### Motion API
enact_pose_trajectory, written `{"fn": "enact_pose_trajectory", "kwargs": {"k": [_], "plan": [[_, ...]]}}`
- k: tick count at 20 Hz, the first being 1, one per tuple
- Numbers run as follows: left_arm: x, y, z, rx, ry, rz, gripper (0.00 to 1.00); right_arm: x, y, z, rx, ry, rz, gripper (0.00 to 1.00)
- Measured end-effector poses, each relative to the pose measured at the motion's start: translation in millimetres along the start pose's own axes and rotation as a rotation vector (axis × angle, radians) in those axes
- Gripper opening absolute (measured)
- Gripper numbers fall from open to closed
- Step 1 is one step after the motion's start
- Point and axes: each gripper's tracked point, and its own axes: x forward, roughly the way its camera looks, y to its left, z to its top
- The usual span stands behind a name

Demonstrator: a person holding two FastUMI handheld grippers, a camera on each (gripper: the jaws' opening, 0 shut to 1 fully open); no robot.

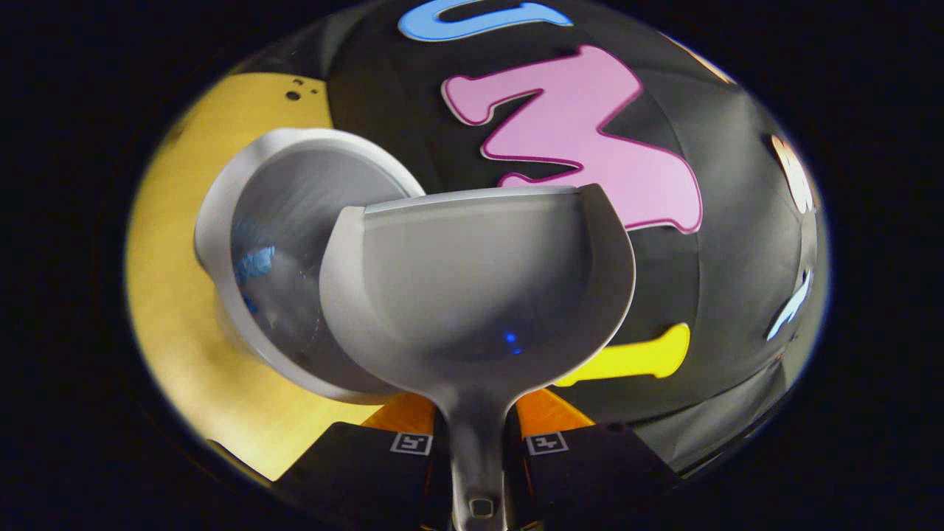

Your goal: Pick up the small broom and dustpan from the desktop, sweep the trash into the dustpan with the broom, and then empty the trash into the garbage bin.

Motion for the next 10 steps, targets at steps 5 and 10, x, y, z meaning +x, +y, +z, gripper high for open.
{"fn": "enact_pose_trajectory", "kwargs": {"k": [5, 10], "plan": [[-9, -6, 11, -0.057, -0.037, 0.085, 0.27, -8, -20, 18, 0.336, -0.032, 0.132, 0.31], [-18, -12, 18, -0.083, -0.047, 0.101, 0.27, -21, -26, 38, 0.518, -0.074, 0.242, 0.31]]}}
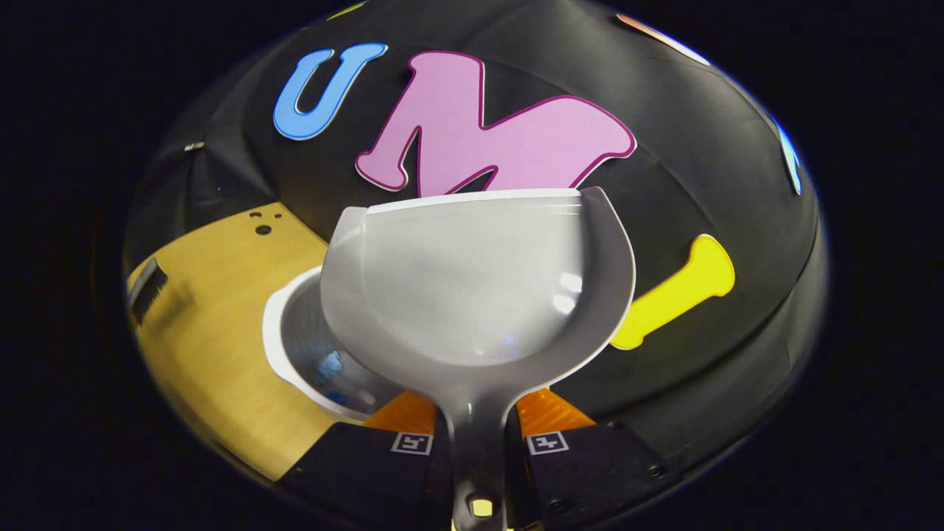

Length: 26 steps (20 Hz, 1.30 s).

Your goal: Pick up the small broom and dustpan from the desktop, sweep the trash into the dustpan with the broom, and then empty the trash into the garbage bin.

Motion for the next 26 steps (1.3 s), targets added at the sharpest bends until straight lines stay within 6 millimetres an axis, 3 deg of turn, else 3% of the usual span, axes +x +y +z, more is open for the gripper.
{"fn": "enact_pose_trajectory", "kwargs": {"k": [2, 3, 5, 8, 9, 10, 14, 17, 19, 20, 22, 23, 25, 26], "plan": [[-1, 2, 3, 0.032, -0.003, -0.009, 0.31, -4, 4, 6, 0.042, -0.030, 0.007, 0.31], [0, 5, 5, 0.060, 0.004, -0.018, 0.28, -6, 7, 10, 0.055, -0.036, 0.012, 0.31], [-4, 11, 8, 0.124, 0.002, -0.028, 0.29, -19, 20, 10, 0.091, -0.034, 0.019, 0.31], [-6, 24, 18, 0.201, -0.015, -0.046, 0.31, -55, 66, 8, 0.160, -0.010, 0.070, 0.31], [-7, 30, 20, 0.223, -0.023, -0.053, 0.27, -68, 85, 4, 0.192, 0.006, 0.094, 0.31], [-6, 34, 22, 0.244, -0.033, -0.062, 0.31, -76, 103, -1, 0.228, 0.022, 0.117, 0.28], [0, 40, 16, 0.320, -0.050, -0.128, 0.28, -102, 171, -25, 0.307, 0.080, 0.187, 0.31], [5, 48, 5, 0.336, -0.043, -0.160, 0.28, -115, 208, -41, 0.370, 0.103, 0.200, 0.31], [14, 51, -5, 0.329, -0.018, -0.180, 0.24, -121, 231, -57, 0.407, 0.143, 0.203, 0.32], [19, 54, -9, 0.326, -0.004, -0.181, 0.31, -124, 243, -66, 0.428, 0.168, 0.207, 0.31], [29, 56, -15, 0.316, 0.020, -0.196, 0.28, -125, 266, -87, 0.459, 0.225, 0.218, 0.31], [34, 55, -18, 0.313, 0.033, -0.208, 0.28, -126, 275, -97, 0.478, 0.259, 0.219, 0.27], [45, 60, -21, 0.319, 0.039, -0.203, 0.31, -122, 289, -115, 0.533, 0.315, 0.214, 0.31], [52, 62, -22, 0.329, 0.047, -0.192, 0.28, -120, 297, -125, 0.549, 0.346, 0.211, 0.31]]}}
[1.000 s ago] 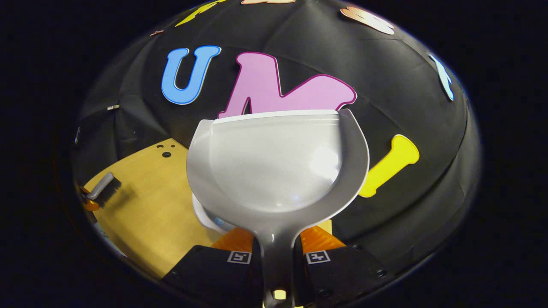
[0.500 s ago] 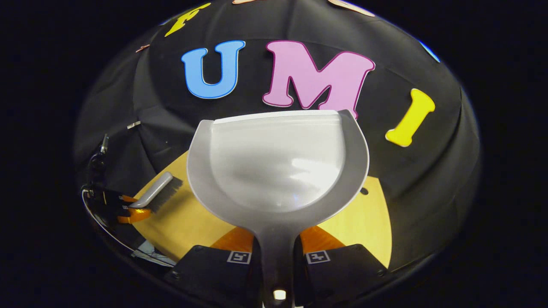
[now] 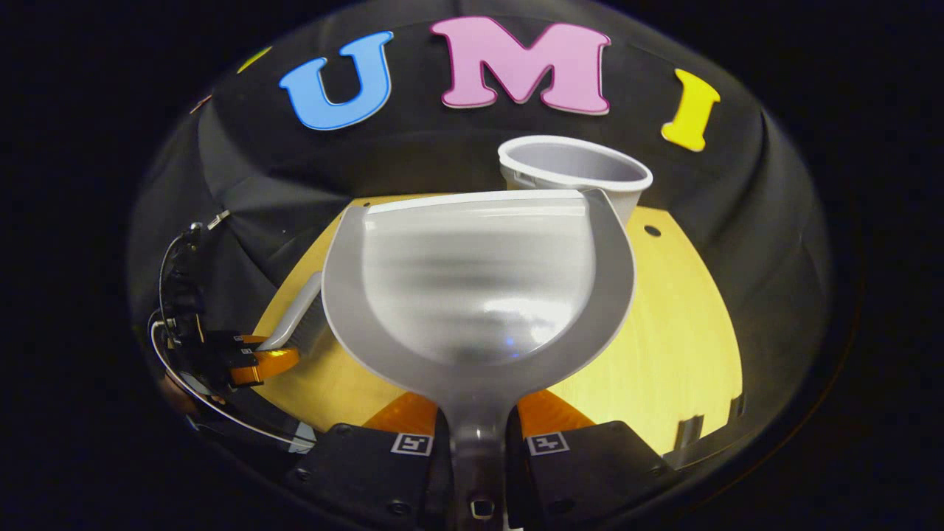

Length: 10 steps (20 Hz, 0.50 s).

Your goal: Pick up the small broom and dustpan from the desktop, sweep the trash into the dustpan with the broom, and then empty the trash into the garbage bin.

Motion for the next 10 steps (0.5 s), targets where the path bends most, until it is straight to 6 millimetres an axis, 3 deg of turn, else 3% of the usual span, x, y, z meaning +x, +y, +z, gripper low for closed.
{"fn": "enact_pose_trajectory", "kwargs": {"k": [5, 10], "plan": [[32, 2, -15, 0.012, 0.054, 0.019, 0.28, 44, -1, -65, 0.003, 0.159, -0.022, 0.32], [56, 2, -30, -0.019, 0.108, 0.051, 0.28, 87, 0, -106, 0.009, 0.267, -0.016, 0.32]]}}
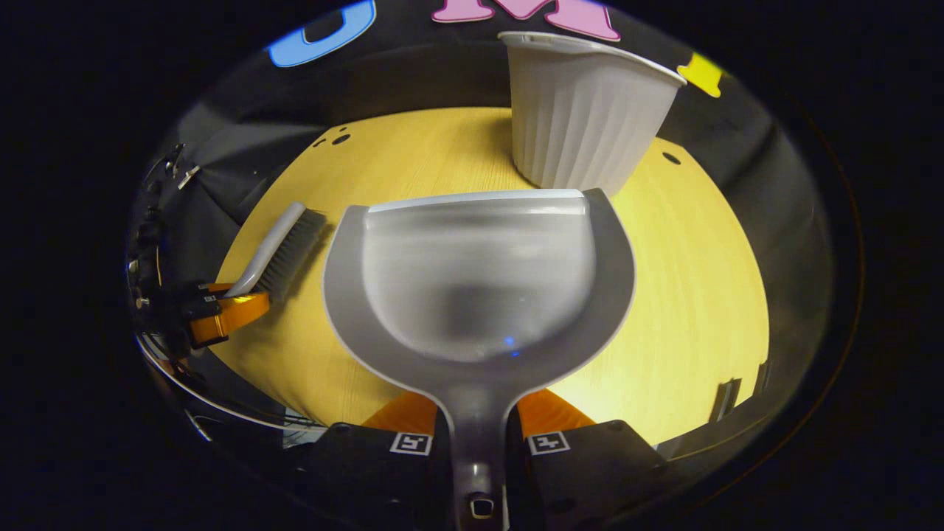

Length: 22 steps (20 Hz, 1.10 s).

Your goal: Pick up the small broom and dustpan from the desktop, sweep the trash into the dustpan with the broom, and then empty the trash into the garbage bin.

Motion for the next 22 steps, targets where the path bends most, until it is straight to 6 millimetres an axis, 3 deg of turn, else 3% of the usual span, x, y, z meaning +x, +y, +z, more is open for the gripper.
{"fn": "enact_pose_trajectory", "kwargs": {"k": [4, 5, 6, 7, 8, 9, 10, 13, 14, 15, 16, 17, 18, 21, 22], "plan": [[10, 0, -3, 0.010, 0.031, 0.028, 0.28, 29, -6, -10, 0.015, 0.066, -0.025, 0.32], [12, 0, -3, 0.014, 0.037, 0.043, 0.28, 31, -8, -11, 0.002, 0.076, -0.034, 0.32], [12, 1, -3, 0.014, 0.039, 0.063, 0.28, 33, -9, -13, -0.012, 0.088, -0.036, 0.24], [13, 1, -2, 0.013, 0.041, 0.069, 0.28, 34, -11, -15, -0.022, 0.095, -0.035, 0.33], [14, -2, -3, 0.010, 0.045, 0.067, 0.31, 35, -11, -16, -0.027, 0.103, -0.035, 0.33], [15, -3, -2, 0.010, 0.045, 0.072, 0.28, 37, -9, -19, -0.024, 0.113, -0.033, 0.25], [16, -4, -1, 0.013, 0.048, 0.078, 0.28, 38, -6, -19, -0.006, 0.116, -0.028, 0.34], [17, -5, 0, 0.030, 0.058, 0.098, 0.29, 41, 0, -20, 0.003, 0.121, -0.017, 0.36], [15, -2, 1, 0.041, 0.060, 0.117, 0.30, 41, 1, -20, -0.003, 0.124, -0.013, 0.29], [15, 2, 4, 0.057, 0.050, 0.132, 0.33, 39, 2, -20, -0.008, 0.129, -0.011, 0.31], [15, 4, 8, 0.076, 0.036, 0.139, 0.34, 39, 4, -21, -0.011, 0.135, -0.003, 0.48], [14, 6, 12, 0.091, 0.021, 0.147, 0.35, 39, 7, -22, -0.009, 0.139, 0.009, 0.58], [13, 7, 15, 0.099, 0.009, 0.148, 0.35, 38, 11, -21, -0.004, 0.139, 0.021, 0.60], [7, 2, 15, 0.077, 0.001, 0.105, 0.65, 34, 10, -17, -0.011, 0.120, 0.025, 1.00], [3, -3, 14, 0.060, 0.000, 0.084, 0.79, 28, 10, -14, -0.014, 0.114, 0.025, 0.99]]}}
